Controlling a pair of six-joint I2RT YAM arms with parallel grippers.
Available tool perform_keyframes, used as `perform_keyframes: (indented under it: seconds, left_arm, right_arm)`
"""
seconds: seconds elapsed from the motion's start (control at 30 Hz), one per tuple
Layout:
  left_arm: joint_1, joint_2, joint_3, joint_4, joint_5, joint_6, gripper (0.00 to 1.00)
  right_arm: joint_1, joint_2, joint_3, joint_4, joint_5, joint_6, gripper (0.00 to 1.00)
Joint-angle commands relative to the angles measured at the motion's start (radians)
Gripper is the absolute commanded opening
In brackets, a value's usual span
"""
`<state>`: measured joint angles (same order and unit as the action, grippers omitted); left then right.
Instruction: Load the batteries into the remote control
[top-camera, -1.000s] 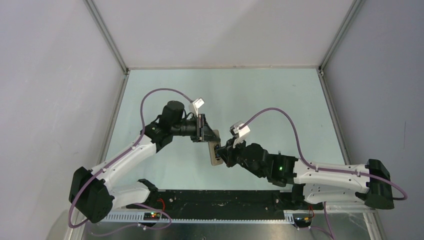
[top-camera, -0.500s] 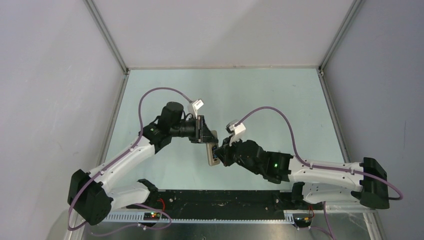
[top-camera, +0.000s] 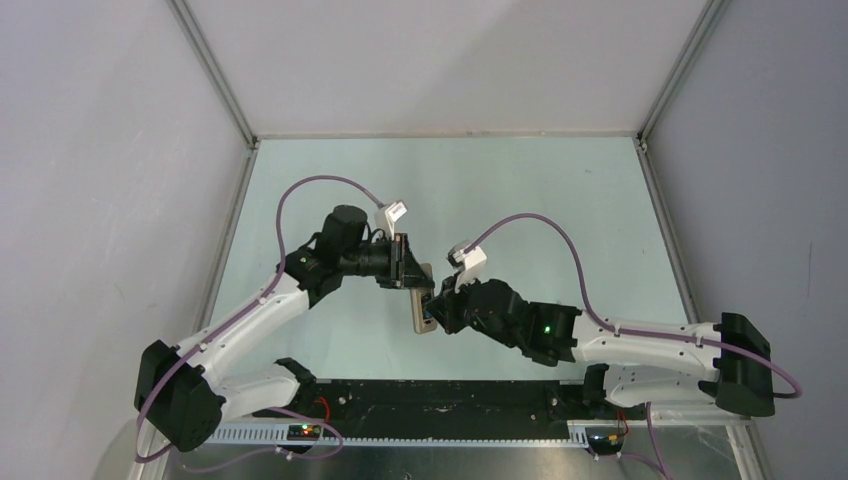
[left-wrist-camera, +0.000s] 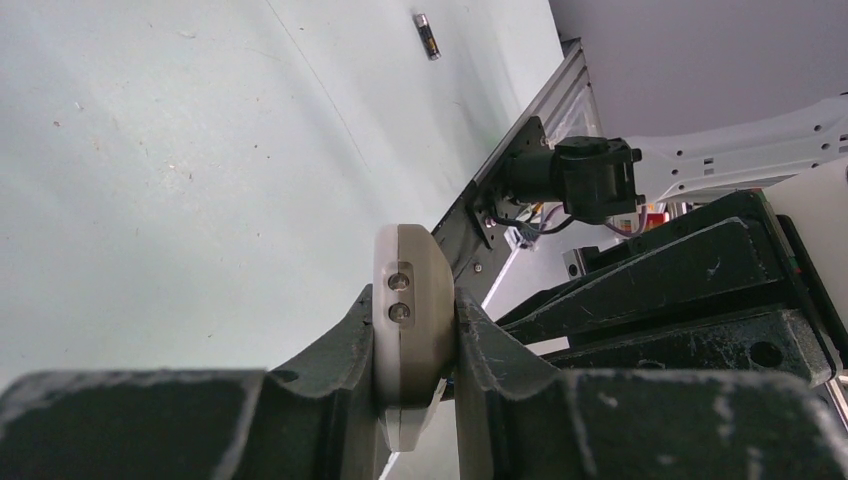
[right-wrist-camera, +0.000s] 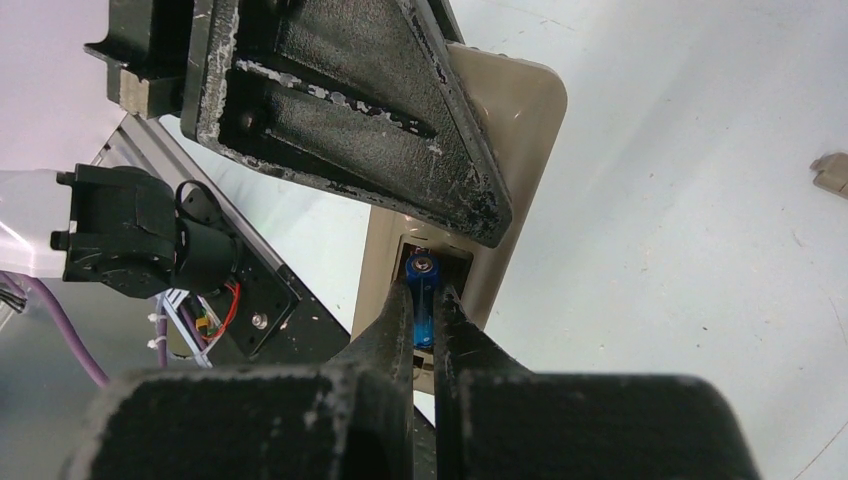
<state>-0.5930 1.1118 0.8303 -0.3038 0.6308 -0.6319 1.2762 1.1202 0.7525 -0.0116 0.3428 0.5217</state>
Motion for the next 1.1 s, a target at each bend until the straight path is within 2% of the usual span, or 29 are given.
perform_keyframes:
  seconds: [0.0,0.5,0.7,1.07]
  left_arm:
    - [0.0,-0.046,0.032,0.126,0.05,-0.014,0.0]
    - [0.001,-0.054,0.047,0.125,0.099,0.026,0.0]
    - [0.001,-0.038,0.032,0.125,0.103,0.016,0.0]
    - [0.001,-0.012,0.024,0.121,0.121,-0.005,0.0]
  right_arm:
    - [0.005,0.035,0.001,-0.112,-0.088,-0.016,0.0]
    - [-0.017,0.038,0.002,-0.108,-0.094,0.018,0.0]
    - [-0.054,0.014,0.022,-0.118,-0.062,0.054,0.13]
    - [-0.077,0.001,0.054,-0.136,-0.025,0.039,0.17]
